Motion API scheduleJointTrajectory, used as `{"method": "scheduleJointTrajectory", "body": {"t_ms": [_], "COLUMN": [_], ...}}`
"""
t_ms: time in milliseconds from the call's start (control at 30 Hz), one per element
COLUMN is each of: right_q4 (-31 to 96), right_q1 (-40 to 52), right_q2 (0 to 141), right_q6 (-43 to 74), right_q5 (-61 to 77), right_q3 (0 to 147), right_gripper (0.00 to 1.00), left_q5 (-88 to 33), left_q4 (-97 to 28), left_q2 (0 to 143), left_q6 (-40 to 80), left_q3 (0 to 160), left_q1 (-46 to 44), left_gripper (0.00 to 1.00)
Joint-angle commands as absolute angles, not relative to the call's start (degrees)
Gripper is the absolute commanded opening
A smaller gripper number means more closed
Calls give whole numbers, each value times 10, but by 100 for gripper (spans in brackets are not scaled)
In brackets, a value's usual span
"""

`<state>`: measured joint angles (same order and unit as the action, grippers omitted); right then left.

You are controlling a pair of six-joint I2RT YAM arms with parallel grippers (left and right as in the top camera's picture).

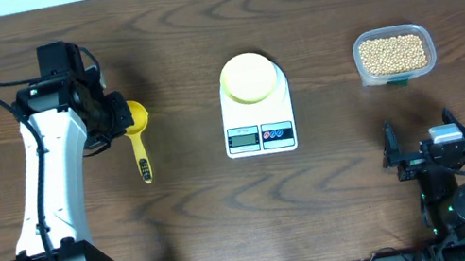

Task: Scoop item into bowl and weigh 50g on scale
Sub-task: 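Lift the yellow scoop with the left gripper, then rotate the scoop handle toward the scale with the left gripper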

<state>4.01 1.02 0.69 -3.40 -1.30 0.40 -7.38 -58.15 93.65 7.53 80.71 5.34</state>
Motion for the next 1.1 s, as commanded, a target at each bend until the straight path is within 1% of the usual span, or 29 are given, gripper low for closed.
{"method": "scheduleJointTrajectory", "body": {"t_ms": [0, 267, 1067], "right_q4": [42, 42, 42], "right_q1": [8, 8, 8], "right_q2": [5, 5, 5], "right_q6": [-39, -39, -39], "right_q5": [-18, -18, -18], "right_q3": [3, 3, 3], "right_gripper": [99, 99, 99], "left_q5": [-75, -75, -75], "left_q4": [-585, -585, -598], "left_q2": [926, 926, 926], "left_q6": [114, 157, 158], "left_q3": [811, 811, 811], "left_q1": [53, 53, 53], "left_gripper": [8, 8, 8]}}
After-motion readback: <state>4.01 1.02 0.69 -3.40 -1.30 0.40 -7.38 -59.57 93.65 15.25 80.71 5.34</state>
